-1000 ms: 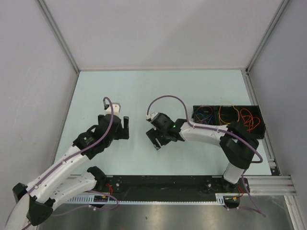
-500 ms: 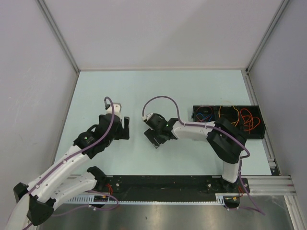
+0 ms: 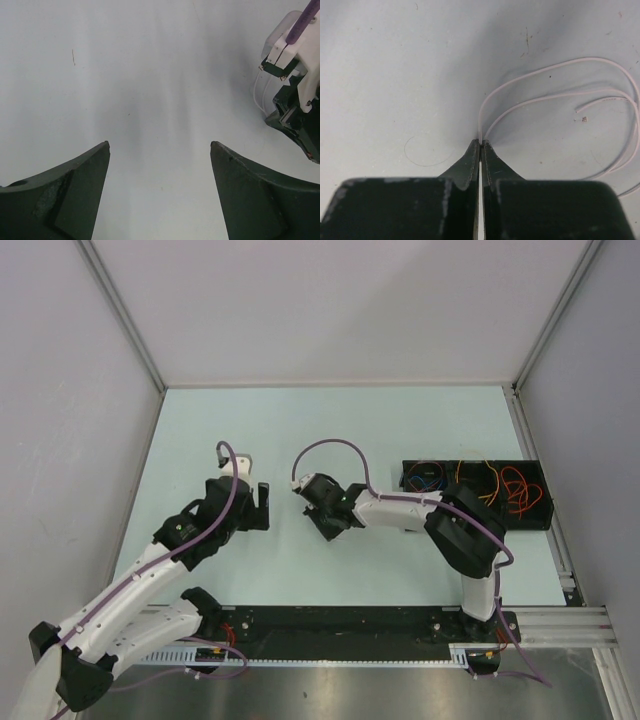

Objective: Untangle the cables

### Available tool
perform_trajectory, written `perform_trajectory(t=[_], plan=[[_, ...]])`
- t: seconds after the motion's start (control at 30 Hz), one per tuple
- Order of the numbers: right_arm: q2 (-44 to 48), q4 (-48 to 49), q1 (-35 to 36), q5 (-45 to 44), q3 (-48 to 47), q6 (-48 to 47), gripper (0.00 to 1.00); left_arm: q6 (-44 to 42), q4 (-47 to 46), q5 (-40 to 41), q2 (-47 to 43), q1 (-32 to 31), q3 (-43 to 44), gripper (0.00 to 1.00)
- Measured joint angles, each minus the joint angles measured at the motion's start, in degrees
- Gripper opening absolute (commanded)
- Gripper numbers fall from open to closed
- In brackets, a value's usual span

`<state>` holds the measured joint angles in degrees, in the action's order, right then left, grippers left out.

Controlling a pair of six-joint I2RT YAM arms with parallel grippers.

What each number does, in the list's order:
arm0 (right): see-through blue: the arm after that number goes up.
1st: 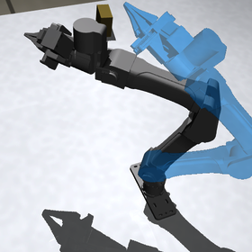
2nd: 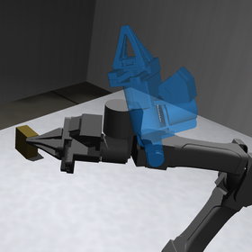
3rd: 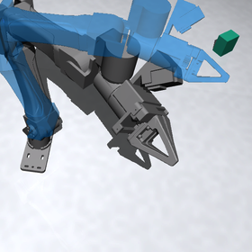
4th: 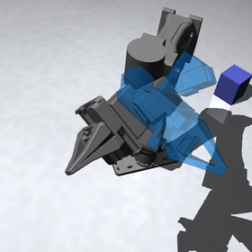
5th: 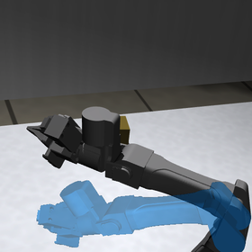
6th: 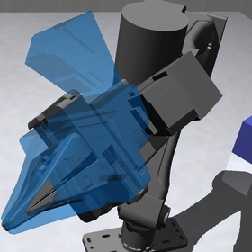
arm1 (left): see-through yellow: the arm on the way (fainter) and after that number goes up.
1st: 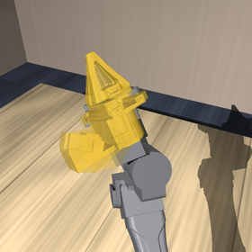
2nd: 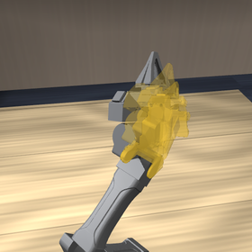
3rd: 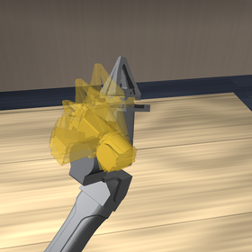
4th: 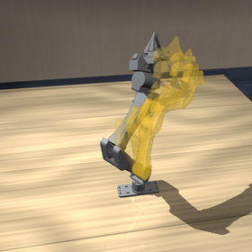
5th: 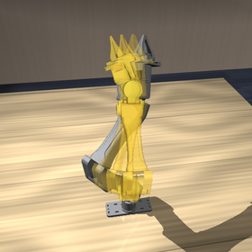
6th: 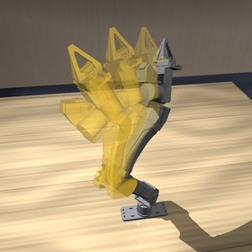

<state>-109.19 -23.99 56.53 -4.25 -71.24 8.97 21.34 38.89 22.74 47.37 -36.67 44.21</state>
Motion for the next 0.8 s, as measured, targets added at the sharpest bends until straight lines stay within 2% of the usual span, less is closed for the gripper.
perform_trajectory(t=[0.27,0.6,0.8], plan=[[1.92,-0.68,-1.36,4.79,-0.04,0.70,0.00,-0.33,-0.22,-0.31,-0.02,0.11,-0.02,0.86],[16.61,-0.94,-10.51,13.07,-7.78,4.81,0.00,-0.44,-0.20,-0.46,-0.02,0.13,-0.02,0.86],[19.58,-1.86,-14.91,14.82,-11.58,6.03,0.00,-0.44,-0.22,-0.48,-0.02,0.13,-0.07,0.86]])
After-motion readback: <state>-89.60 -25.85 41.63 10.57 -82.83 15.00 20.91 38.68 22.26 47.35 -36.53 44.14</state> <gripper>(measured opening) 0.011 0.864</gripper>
